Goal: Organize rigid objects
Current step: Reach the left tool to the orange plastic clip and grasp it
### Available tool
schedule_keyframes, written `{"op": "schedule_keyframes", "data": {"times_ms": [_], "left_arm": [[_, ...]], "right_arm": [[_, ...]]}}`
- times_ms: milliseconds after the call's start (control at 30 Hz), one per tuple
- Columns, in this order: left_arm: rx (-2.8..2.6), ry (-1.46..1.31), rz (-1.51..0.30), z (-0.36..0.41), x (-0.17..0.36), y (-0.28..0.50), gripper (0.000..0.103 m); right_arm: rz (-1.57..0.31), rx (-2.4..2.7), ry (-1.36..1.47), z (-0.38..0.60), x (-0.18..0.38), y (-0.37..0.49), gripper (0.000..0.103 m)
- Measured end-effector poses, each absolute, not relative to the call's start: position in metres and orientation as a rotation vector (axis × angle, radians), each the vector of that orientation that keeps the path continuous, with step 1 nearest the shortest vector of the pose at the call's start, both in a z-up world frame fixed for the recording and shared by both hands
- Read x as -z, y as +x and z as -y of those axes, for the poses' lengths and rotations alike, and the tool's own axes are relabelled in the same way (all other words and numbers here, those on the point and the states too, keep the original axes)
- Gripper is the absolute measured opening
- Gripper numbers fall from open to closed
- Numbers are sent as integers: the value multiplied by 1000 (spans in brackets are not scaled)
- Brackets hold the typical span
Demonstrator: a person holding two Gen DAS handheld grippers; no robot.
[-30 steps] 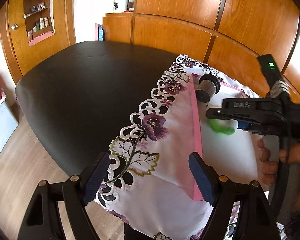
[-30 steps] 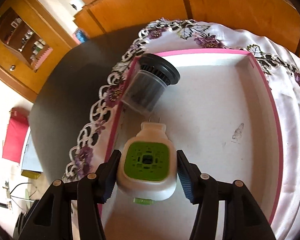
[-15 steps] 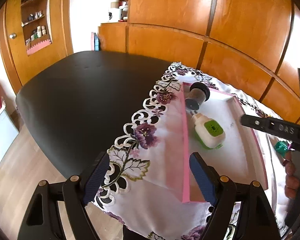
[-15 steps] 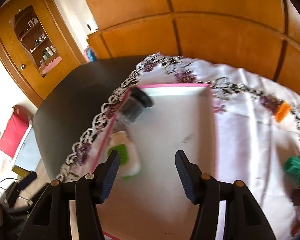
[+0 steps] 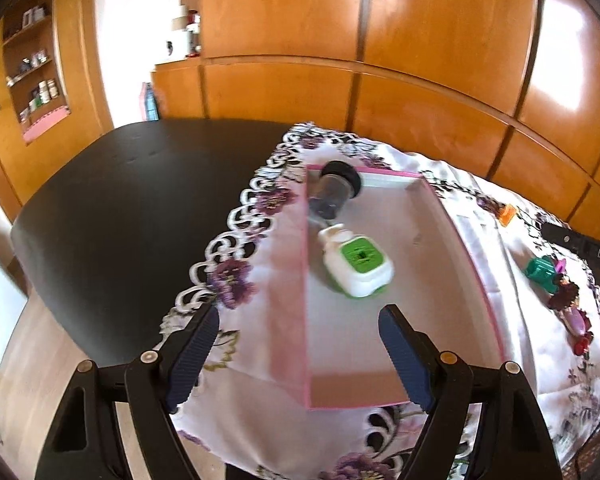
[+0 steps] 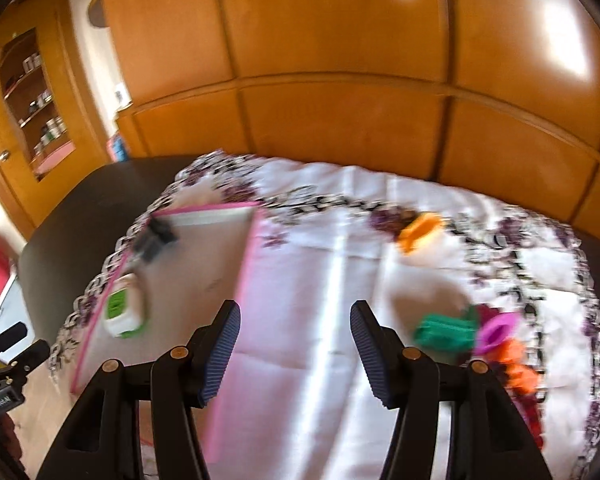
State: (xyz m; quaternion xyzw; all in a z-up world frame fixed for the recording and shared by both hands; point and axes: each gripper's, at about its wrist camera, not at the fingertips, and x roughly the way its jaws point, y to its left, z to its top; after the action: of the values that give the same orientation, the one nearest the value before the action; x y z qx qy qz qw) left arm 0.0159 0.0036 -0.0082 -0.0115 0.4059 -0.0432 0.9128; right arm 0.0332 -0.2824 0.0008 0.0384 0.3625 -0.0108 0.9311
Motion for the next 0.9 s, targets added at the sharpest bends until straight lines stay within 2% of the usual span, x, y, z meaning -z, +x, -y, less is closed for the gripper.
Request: {"op": "schedule_keyframes", "data": {"times_ms": [367, 500, 567, 767, 900], "left_arm": [[220, 119, -815, 67, -4, 34, 82], [304, 176, -802, 104, -15, 50, 82], [342, 203, -798, 126, -18, 61, 78], [457, 291, -838, 209, -11, 103, 77], [519, 352, -873, 264, 3, 129, 73]], "right_arm": [[-680, 327, 145, 416, -2, 8, 58], [-676, 444, 310, 471, 19, -9, 58], [-687, 459, 384, 485, 22, -11, 58], [-658, 426, 454, 494, 20, -14, 58], [-670, 414, 473, 494, 20, -14, 58]]}}
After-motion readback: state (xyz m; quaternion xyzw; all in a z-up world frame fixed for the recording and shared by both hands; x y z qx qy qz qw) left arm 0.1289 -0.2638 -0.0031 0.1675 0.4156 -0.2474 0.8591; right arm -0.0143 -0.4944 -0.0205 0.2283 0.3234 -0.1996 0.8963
